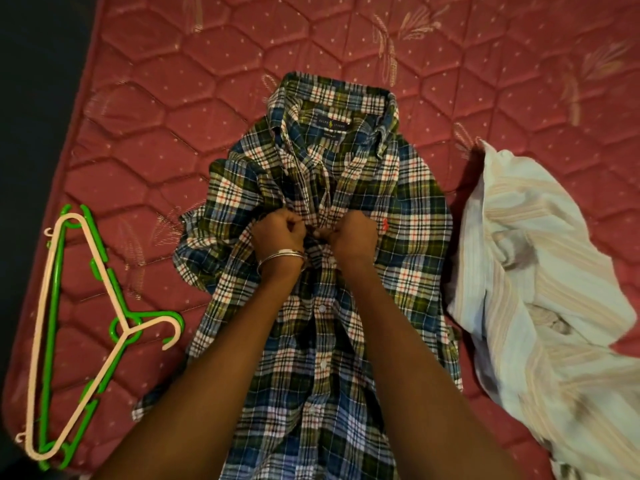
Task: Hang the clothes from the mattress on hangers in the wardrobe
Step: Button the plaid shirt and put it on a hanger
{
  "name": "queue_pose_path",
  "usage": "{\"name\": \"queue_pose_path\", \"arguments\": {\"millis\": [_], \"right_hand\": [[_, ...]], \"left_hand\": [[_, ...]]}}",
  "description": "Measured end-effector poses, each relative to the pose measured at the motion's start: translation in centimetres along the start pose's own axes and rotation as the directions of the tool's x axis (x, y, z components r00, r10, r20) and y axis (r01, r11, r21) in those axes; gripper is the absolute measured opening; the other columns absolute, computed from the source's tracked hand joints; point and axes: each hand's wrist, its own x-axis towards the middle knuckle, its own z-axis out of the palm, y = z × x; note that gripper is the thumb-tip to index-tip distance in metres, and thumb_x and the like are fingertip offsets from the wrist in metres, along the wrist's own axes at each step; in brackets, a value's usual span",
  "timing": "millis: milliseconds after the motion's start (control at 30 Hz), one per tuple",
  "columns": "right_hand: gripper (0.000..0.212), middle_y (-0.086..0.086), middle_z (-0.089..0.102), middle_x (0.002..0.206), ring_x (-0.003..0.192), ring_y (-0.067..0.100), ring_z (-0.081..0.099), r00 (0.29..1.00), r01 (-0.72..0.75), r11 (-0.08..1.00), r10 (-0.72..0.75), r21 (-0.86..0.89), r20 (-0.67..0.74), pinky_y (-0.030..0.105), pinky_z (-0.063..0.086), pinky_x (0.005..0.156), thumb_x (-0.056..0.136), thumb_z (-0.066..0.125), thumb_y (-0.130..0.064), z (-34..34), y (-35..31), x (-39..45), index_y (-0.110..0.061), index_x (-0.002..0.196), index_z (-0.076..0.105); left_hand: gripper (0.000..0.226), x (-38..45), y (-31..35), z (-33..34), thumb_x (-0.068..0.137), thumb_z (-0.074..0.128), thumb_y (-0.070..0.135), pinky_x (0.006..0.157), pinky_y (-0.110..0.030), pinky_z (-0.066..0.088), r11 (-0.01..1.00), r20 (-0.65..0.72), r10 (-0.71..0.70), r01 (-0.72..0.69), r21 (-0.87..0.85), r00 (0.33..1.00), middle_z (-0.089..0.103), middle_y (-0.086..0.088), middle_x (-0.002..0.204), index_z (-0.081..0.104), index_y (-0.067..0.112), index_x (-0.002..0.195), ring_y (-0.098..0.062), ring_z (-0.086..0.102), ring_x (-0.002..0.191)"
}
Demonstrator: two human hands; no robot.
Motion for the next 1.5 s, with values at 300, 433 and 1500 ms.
{"name": "queue_pose_path", "arguments": {"millis": [300,433,1500], "right_hand": [[0.015,0.006,0.067,0.081,0.073,0.019,0.060,0.970,0.018,0.972,0.040,0.234,-0.239,0.023,0.049,0.061,0.083,0.072,-0.020,-0.3,0.6,-0.6,-0.005,0.087,0.070],[0.011,-0.001,0.067,0.071,0.060,0.007,0.058,0.942,0.170,0.844,0.012,0.508,-0.334,0.022,0.052,0.060,0.084,0.073,-0.018,-1.2,0.3,-2.0,-0.007,0.085,0.075],[0.006,0.002,0.071,0.078,0.072,0.016,0.068,0.940,0.338,0.818,-0.271,0.466,-0.207,0.025,0.057,0.067,0.080,0.073,-0.004,-1.9,1.9,-3.3,-0.005,0.087,0.074]], "left_hand": [[0.012,0.4,0.3,-0.6,0.079,0.074,0.012,0.074,-0.031,0.055,0.991,0.075,0.044,-0.034,-0.130,0.996,0.073,-0.013,0.086,0.075,0.003,0.088,-0.024,0.068,0.078],[0.014,0.5,1.4,0.2,0.080,0.073,0.011,0.074,-0.039,0.057,0.980,0.132,0.029,-0.002,-0.201,0.991,0.073,-0.016,0.087,0.074,0.001,0.091,-0.026,0.069,0.077],[0.014,-0.4,3.5,-1.3,0.080,0.074,0.013,0.081,-0.040,0.057,0.861,0.291,-0.214,0.321,-0.394,0.932,0.071,-0.007,0.084,0.073,0.005,0.091,-0.024,0.069,0.082]]}}
